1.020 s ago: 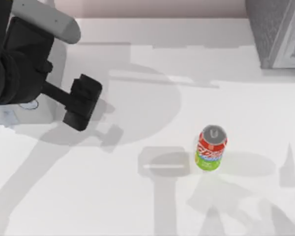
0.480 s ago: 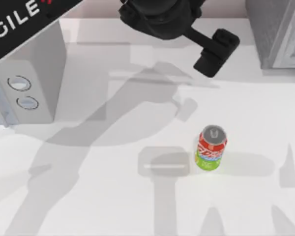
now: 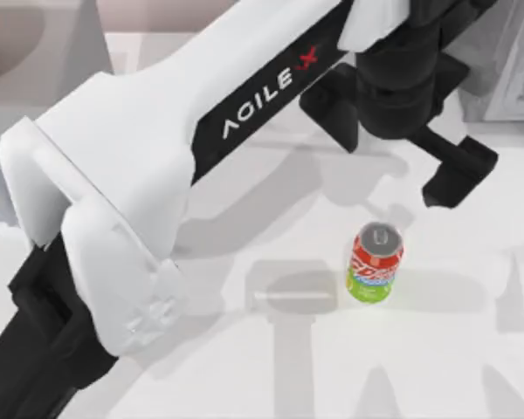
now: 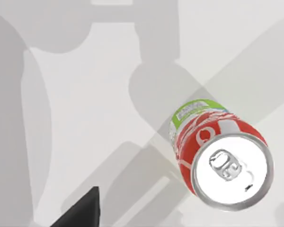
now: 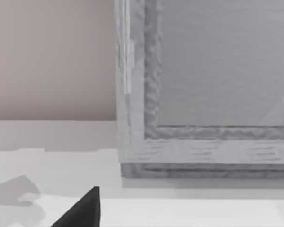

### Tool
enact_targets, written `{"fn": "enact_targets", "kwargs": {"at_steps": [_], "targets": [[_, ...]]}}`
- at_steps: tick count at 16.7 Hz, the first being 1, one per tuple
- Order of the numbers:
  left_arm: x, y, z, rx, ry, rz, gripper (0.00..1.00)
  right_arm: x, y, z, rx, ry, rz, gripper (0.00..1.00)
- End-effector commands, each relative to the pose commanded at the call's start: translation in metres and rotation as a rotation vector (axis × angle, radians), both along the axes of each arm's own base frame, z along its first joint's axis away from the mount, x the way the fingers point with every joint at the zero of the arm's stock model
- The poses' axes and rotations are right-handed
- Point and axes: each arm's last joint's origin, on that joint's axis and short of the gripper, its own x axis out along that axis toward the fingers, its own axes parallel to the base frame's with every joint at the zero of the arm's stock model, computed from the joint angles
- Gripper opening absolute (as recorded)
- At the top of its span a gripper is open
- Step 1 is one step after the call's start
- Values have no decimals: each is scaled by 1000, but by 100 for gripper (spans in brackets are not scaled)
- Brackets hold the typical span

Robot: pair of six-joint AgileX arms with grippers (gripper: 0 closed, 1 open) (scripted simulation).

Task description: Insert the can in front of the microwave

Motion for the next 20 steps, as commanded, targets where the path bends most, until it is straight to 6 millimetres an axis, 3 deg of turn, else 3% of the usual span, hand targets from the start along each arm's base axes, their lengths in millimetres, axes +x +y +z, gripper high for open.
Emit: {"fn": "enact_targets", "kwargs": {"at_steps": [3,5,14,20], "targets": [[-3,-13,-37,103,87,8,100,0,0,0,0,0,0,100],[-4,-16,-51,143,119,13,100,0,0,0,0,0,0,100],[-1,-18,-59,153,126,15,100,0,0,0,0,0,0,100],[1,-21,-92,159,131,14,100,0,0,0,0,0,0,100]]}}
